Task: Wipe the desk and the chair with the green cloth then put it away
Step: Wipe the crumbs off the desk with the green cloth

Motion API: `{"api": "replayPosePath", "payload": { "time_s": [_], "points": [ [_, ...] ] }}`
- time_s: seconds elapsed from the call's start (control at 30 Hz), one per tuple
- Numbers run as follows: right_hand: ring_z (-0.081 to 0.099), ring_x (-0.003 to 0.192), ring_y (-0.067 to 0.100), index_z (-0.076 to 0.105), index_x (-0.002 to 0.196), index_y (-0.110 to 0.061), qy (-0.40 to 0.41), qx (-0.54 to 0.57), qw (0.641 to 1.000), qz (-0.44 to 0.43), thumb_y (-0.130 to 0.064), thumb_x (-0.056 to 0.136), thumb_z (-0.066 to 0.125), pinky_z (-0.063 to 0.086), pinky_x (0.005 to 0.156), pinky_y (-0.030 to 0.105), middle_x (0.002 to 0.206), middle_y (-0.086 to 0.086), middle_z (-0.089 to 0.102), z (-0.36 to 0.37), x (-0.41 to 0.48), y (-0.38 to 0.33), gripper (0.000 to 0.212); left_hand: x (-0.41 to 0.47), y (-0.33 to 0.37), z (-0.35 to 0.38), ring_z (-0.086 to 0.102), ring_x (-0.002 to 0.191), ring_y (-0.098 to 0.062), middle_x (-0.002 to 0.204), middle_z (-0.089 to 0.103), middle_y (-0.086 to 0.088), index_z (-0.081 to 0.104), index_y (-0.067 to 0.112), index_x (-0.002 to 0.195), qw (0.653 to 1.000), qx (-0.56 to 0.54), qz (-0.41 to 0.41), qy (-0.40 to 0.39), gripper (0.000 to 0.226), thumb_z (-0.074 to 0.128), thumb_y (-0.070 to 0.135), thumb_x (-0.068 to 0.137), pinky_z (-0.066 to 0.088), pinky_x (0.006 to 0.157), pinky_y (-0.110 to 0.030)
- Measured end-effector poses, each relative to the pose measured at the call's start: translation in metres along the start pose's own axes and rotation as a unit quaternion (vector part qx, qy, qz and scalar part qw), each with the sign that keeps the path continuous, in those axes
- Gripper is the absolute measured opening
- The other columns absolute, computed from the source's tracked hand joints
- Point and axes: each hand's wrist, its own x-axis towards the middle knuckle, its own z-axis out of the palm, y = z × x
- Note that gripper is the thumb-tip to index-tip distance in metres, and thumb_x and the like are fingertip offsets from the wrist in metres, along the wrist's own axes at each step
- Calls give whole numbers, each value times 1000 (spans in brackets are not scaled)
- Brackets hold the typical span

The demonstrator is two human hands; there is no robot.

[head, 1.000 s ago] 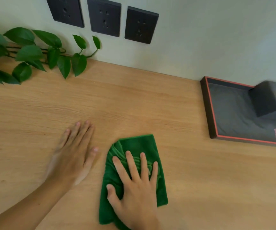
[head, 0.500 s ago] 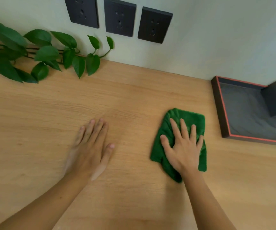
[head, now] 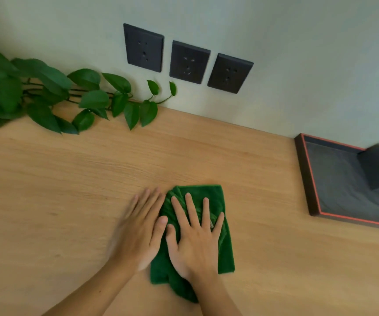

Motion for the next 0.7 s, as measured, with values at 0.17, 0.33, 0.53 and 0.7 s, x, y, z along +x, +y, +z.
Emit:
{"api": "replayPosePath", "payload": {
  "time_s": [0.17, 0.33, 0.53, 0.7],
  "points": [
    [-17, 152, 27, -4, 154, -49, 12, 0, 999, 43, -57, 100, 16, -9, 118, 65, 166, -14, -6, -14, 64, -10, 58, -7, -8, -5, -16, 147, 8, 163, -1, 16, 1, 29, 153, 994, -105, -3, -8, 75, -16, 65, 89, -7, 122, -23],
    [12, 153, 24, 26, 153, -39, 51, 20, 997, 55, -53, 102, 19, 7, 122, 57, 164, -9, 24, -10, 47, -15, 53, -10, -6, -9, 6, 146, 5, 161, 20, 15, 24, 25, 156, 991, -130, -19, -6, 79, -1, 64, 92, -1, 118, -13],
    [47, 124, 22, 34, 150, -29, 71, 11, 997, 42, -39, 103, 38, 36, 104, 48, 137, -5, 54, -35, 51, -2, 48, 6, 17, -16, 41, 133, -10, 147, 45, 6, 37, 22, 150, 962, -241, -128, 6, 57, 49, 42, 98, 35, 109, -23],
    [42, 126, 29, 5, 154, -47, -47, 12, 998, 47, -30, 103, 44, 37, 105, 58, 137, 3, 46, -63, 76, -7, 66, 17, 25, -30, 49, 121, -13, 133, 53, 2, 50, 22, 140, 954, -253, -159, -5, 43, 53, 34, 98, 43, 101, -24]
  ]
}}
